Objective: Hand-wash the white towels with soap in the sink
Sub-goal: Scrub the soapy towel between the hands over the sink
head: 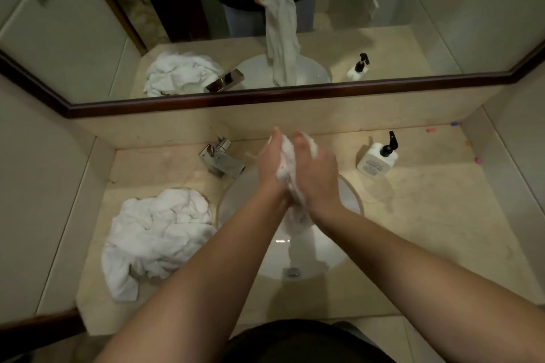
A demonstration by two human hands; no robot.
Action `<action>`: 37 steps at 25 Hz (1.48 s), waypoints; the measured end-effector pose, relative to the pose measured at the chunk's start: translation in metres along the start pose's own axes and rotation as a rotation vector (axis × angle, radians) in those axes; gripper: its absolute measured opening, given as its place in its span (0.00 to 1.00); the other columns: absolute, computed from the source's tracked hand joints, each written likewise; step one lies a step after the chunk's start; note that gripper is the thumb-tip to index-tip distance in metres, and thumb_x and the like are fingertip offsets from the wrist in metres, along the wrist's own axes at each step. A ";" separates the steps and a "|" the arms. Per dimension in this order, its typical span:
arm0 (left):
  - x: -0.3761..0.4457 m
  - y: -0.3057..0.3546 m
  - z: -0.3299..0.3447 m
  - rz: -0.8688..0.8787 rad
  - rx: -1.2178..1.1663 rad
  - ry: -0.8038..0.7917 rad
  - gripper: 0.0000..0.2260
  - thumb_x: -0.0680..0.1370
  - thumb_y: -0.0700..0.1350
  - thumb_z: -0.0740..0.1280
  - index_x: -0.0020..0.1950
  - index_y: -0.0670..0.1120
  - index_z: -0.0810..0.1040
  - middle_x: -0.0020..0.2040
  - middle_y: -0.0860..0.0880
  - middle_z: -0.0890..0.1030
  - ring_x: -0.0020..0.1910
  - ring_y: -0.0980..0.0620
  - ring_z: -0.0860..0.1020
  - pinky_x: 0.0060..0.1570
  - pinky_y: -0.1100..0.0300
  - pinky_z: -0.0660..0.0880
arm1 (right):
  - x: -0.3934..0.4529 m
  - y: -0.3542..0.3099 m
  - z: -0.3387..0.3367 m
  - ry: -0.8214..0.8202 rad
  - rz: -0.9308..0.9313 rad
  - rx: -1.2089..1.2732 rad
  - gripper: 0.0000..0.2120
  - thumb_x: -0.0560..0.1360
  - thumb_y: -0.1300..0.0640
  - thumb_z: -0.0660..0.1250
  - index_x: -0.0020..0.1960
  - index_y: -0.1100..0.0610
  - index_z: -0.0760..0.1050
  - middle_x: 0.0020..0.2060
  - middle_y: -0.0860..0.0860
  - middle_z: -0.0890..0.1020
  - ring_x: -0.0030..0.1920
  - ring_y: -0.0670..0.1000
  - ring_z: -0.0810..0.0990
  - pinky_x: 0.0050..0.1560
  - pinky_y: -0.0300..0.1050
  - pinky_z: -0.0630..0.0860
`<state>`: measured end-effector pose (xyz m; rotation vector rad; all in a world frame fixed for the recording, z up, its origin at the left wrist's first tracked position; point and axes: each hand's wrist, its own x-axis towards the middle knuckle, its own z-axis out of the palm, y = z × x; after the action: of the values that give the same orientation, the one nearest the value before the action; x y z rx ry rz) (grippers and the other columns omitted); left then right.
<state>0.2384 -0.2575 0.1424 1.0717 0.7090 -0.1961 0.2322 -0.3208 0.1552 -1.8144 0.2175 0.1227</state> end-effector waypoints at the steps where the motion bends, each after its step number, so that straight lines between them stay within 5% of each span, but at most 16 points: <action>1: 0.001 -0.008 0.003 0.043 0.039 -0.016 0.21 0.81 0.64 0.58 0.54 0.48 0.79 0.47 0.48 0.82 0.49 0.47 0.81 0.48 0.51 0.78 | 0.012 -0.001 -0.002 0.037 -0.014 -0.021 0.18 0.82 0.46 0.59 0.44 0.54 0.81 0.33 0.48 0.81 0.35 0.43 0.81 0.39 0.39 0.77; 3: 0.001 -0.018 0.014 0.114 0.076 0.033 0.22 0.81 0.62 0.60 0.52 0.45 0.82 0.46 0.44 0.84 0.51 0.44 0.83 0.54 0.48 0.78 | 0.035 -0.011 -0.010 0.134 0.063 0.025 0.21 0.82 0.46 0.59 0.35 0.54 0.75 0.29 0.48 0.77 0.30 0.43 0.77 0.35 0.42 0.73; 6: 0.016 -0.007 0.015 0.097 -0.008 0.184 0.19 0.79 0.62 0.62 0.40 0.49 0.80 0.39 0.47 0.81 0.46 0.45 0.80 0.53 0.48 0.77 | 0.025 -0.007 -0.011 0.020 0.035 0.024 0.19 0.82 0.45 0.60 0.35 0.51 0.75 0.31 0.48 0.80 0.34 0.43 0.80 0.37 0.39 0.76; 8: 0.017 -0.010 0.015 0.067 -0.041 0.201 0.19 0.79 0.62 0.62 0.42 0.48 0.80 0.38 0.48 0.81 0.45 0.46 0.80 0.50 0.53 0.77 | 0.017 0.005 -0.015 -0.089 -0.064 -0.017 0.16 0.82 0.47 0.60 0.37 0.47 0.76 0.33 0.48 0.82 0.38 0.48 0.83 0.42 0.46 0.79; 11: 0.003 -0.032 0.034 0.114 0.103 0.170 0.21 0.81 0.60 0.61 0.47 0.44 0.83 0.40 0.46 0.84 0.43 0.48 0.82 0.45 0.56 0.81 | 0.053 0.007 -0.029 0.018 0.017 -0.005 0.23 0.82 0.46 0.60 0.30 0.51 0.72 0.26 0.48 0.76 0.29 0.48 0.77 0.36 0.48 0.74; 14: 0.008 -0.018 0.031 0.087 -0.049 0.252 0.19 0.69 0.64 0.69 0.39 0.47 0.80 0.40 0.45 0.81 0.44 0.45 0.80 0.55 0.43 0.78 | 0.030 0.013 -0.028 -0.081 -0.013 -0.044 0.20 0.82 0.46 0.59 0.38 0.54 0.79 0.31 0.51 0.82 0.34 0.47 0.81 0.37 0.45 0.76; 16: 0.011 -0.019 0.024 0.108 -0.101 0.299 0.19 0.73 0.63 0.67 0.34 0.48 0.78 0.33 0.48 0.78 0.38 0.46 0.78 0.49 0.47 0.77 | 0.008 0.018 -0.030 -0.189 -0.182 -0.048 0.18 0.82 0.47 0.59 0.44 0.54 0.81 0.35 0.53 0.84 0.38 0.50 0.84 0.39 0.47 0.78; 19: -0.003 -0.036 0.032 0.248 0.124 0.154 0.21 0.76 0.66 0.57 0.43 0.52 0.80 0.41 0.49 0.81 0.44 0.45 0.81 0.50 0.48 0.77 | 0.035 0.004 -0.039 -0.075 -0.225 -0.017 0.20 0.83 0.48 0.60 0.33 0.50 0.73 0.26 0.50 0.77 0.29 0.53 0.79 0.33 0.49 0.74; 21: -0.006 -0.027 0.036 0.183 0.087 0.139 0.23 0.72 0.67 0.61 0.50 0.50 0.79 0.50 0.46 0.82 0.53 0.43 0.81 0.56 0.46 0.77 | 0.037 0.006 -0.040 -0.032 -0.176 -0.016 0.21 0.82 0.47 0.60 0.31 0.49 0.71 0.24 0.49 0.75 0.27 0.50 0.76 0.32 0.49 0.72; 24: 0.000 -0.015 0.026 0.091 -0.179 0.208 0.19 0.77 0.63 0.64 0.44 0.47 0.77 0.37 0.48 0.79 0.43 0.45 0.79 0.46 0.55 0.76 | -0.002 0.020 -0.036 -0.158 -0.241 -0.070 0.22 0.82 0.47 0.58 0.33 0.53 0.76 0.27 0.52 0.79 0.29 0.52 0.80 0.31 0.51 0.75; 28: -0.022 -0.041 0.034 0.172 0.046 0.120 0.19 0.83 0.59 0.57 0.48 0.48 0.80 0.40 0.51 0.83 0.39 0.53 0.81 0.38 0.58 0.78 | 0.028 0.007 -0.042 -0.074 -0.245 -0.068 0.20 0.83 0.51 0.57 0.32 0.49 0.71 0.24 0.49 0.72 0.25 0.48 0.71 0.30 0.47 0.67; 31: -0.016 -0.030 0.025 0.176 -0.010 0.259 0.22 0.82 0.59 0.60 0.41 0.44 0.81 0.32 0.49 0.79 0.32 0.52 0.78 0.35 0.60 0.76 | 0.008 0.023 -0.039 -0.211 -0.259 -0.282 0.14 0.82 0.52 0.59 0.42 0.53 0.78 0.27 0.49 0.73 0.25 0.45 0.69 0.32 0.40 0.64; 33: -0.010 -0.033 0.020 0.152 -0.072 0.258 0.22 0.80 0.60 0.63 0.33 0.48 0.78 0.28 0.52 0.76 0.32 0.50 0.76 0.39 0.57 0.74 | -0.004 0.028 -0.036 -0.235 -0.172 -0.134 0.23 0.80 0.43 0.62 0.32 0.55 0.78 0.24 0.50 0.76 0.25 0.47 0.74 0.29 0.43 0.68; 35: -0.021 -0.044 0.028 0.193 0.060 0.160 0.19 0.81 0.61 0.62 0.41 0.49 0.81 0.33 0.53 0.80 0.35 0.52 0.79 0.36 0.61 0.75 | 0.016 0.023 -0.038 -0.145 -0.038 0.007 0.26 0.77 0.37 0.63 0.27 0.53 0.76 0.23 0.50 0.77 0.26 0.50 0.76 0.34 0.50 0.74; 37: -0.025 -0.038 0.031 0.240 0.115 0.257 0.20 0.82 0.60 0.60 0.44 0.46 0.80 0.33 0.52 0.80 0.33 0.55 0.79 0.31 0.64 0.74 | 0.021 0.016 -0.039 -0.137 0.013 0.103 0.21 0.77 0.41 0.65 0.31 0.52 0.79 0.26 0.51 0.79 0.29 0.51 0.79 0.38 0.56 0.78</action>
<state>0.2150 -0.3074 0.1384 1.2964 0.7983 0.1111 0.2480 -0.3636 0.1458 -1.6953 0.1360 0.2394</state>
